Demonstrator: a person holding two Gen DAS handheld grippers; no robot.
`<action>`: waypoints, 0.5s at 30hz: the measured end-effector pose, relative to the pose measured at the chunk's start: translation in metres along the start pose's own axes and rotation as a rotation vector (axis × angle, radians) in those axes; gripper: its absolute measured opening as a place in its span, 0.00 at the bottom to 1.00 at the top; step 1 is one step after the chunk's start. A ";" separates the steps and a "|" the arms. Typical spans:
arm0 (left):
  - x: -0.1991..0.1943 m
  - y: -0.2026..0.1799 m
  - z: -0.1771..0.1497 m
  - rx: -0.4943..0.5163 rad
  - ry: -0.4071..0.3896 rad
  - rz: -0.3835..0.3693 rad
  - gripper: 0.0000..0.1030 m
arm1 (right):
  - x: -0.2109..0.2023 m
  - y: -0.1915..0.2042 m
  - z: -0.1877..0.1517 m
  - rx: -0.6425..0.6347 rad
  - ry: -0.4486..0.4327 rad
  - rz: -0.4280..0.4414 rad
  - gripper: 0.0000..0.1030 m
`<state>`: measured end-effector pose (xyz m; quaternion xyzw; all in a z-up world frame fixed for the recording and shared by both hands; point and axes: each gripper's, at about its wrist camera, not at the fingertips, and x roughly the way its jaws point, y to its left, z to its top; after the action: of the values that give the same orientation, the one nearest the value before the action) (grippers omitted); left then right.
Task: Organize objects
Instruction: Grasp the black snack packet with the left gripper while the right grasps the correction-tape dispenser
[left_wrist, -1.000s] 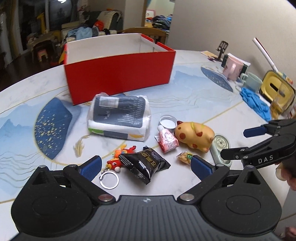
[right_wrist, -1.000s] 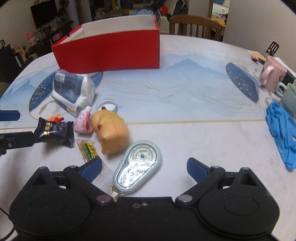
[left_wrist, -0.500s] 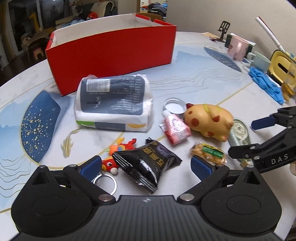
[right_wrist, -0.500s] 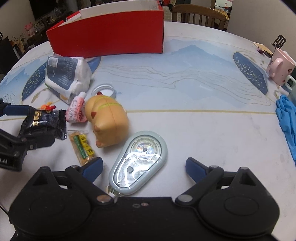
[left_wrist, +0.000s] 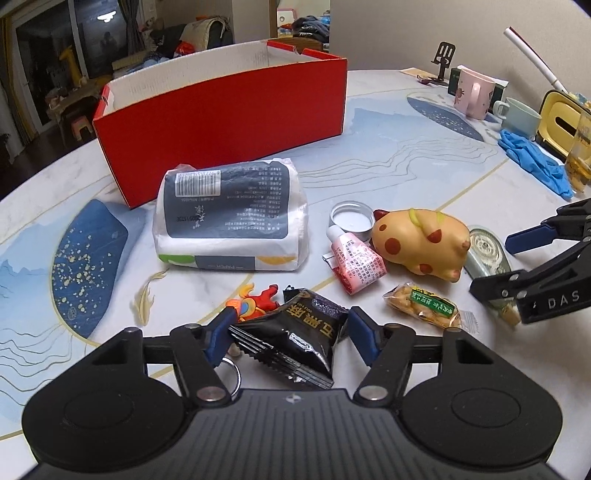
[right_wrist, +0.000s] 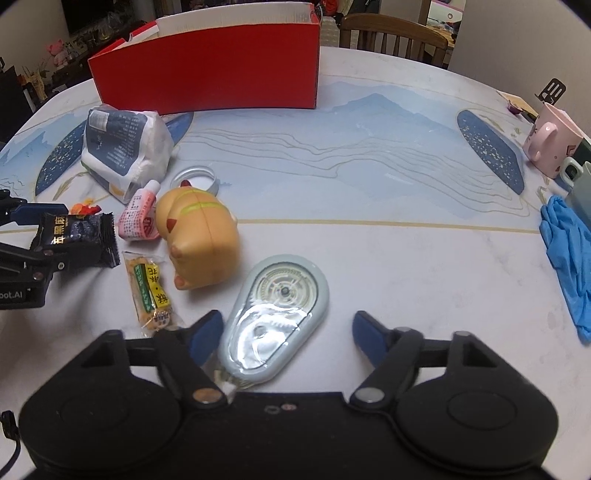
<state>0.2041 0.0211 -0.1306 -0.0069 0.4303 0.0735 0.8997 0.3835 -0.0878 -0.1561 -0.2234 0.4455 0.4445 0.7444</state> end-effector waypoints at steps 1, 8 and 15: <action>-0.001 -0.001 0.000 0.001 -0.001 0.005 0.58 | -0.001 -0.001 0.000 0.001 -0.001 0.000 0.64; -0.011 -0.005 -0.001 0.005 -0.006 0.014 0.50 | -0.007 -0.006 -0.003 0.017 -0.003 -0.020 0.42; -0.023 -0.002 0.004 -0.053 -0.014 -0.025 0.49 | -0.014 -0.006 -0.007 0.025 0.002 -0.032 0.41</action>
<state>0.1932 0.0167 -0.1110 -0.0355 0.4218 0.0734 0.9030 0.3828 -0.1026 -0.1475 -0.2217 0.4480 0.4268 0.7536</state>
